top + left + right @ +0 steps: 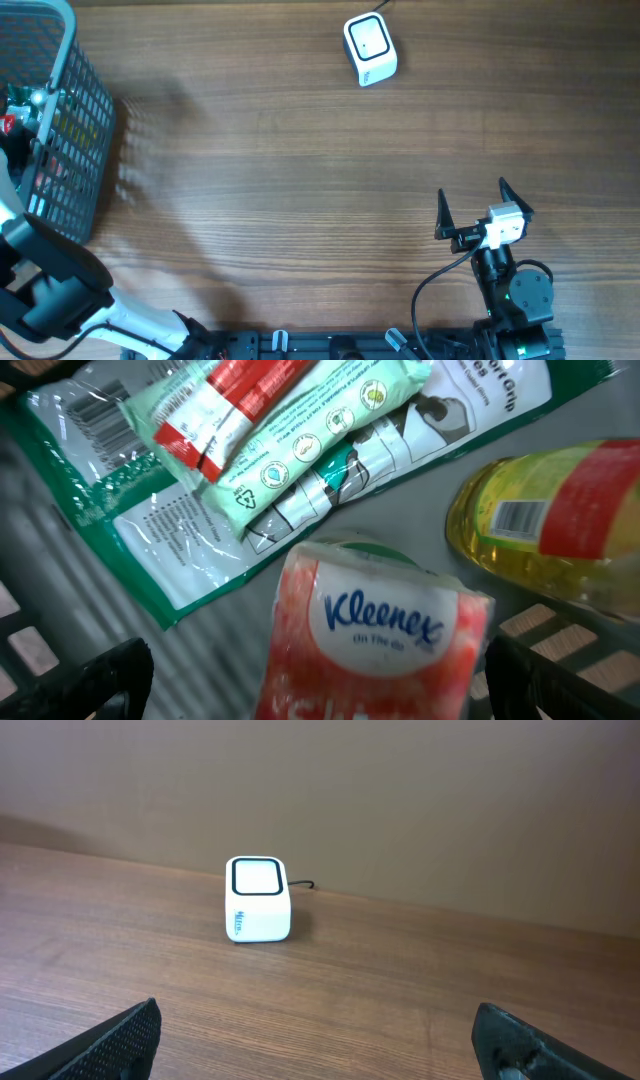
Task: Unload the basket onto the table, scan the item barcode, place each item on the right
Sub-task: 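Reach the left gripper into the basket and grasp the Kleenex tissue pack, then lift the tissue pack out and carry it toward the white scanner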
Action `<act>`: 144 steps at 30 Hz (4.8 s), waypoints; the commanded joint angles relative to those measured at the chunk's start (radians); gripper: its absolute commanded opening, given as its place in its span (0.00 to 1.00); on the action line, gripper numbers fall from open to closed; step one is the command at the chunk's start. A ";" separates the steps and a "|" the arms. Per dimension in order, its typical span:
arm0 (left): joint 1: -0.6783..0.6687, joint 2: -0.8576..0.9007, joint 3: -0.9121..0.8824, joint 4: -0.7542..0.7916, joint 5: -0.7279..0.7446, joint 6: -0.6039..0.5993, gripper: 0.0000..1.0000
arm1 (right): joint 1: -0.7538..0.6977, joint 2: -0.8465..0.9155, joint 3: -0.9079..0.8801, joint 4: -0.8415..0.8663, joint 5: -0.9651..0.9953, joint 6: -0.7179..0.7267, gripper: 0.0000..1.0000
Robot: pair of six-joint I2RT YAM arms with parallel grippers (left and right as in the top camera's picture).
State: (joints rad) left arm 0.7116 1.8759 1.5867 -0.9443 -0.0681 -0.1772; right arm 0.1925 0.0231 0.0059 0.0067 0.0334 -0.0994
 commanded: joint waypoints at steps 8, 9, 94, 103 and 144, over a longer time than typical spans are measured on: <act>-0.006 0.019 -0.018 0.012 0.050 0.015 1.00 | -0.004 0.001 -0.001 0.003 0.002 -0.005 1.00; -0.006 0.019 -0.024 0.013 0.049 0.015 1.00 | -0.004 0.002 -0.001 0.003 0.002 -0.005 1.00; -1.426 -0.031 -0.114 0.134 -0.102 -0.503 0.41 | -0.004 0.001 -0.001 0.003 0.002 -0.005 1.00; -1.500 0.034 -0.114 0.191 -0.216 -0.599 0.38 | -0.004 0.002 -0.001 0.003 0.002 -0.005 1.00; -1.698 0.116 -0.114 0.402 -0.085 -0.616 0.88 | -0.004 0.002 -0.001 0.003 0.002 -0.005 1.00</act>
State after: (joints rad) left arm -0.9821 1.9884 1.4723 -0.5415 -0.1516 -0.7948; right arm 0.1925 0.0231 0.0059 0.0067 0.0334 -0.0994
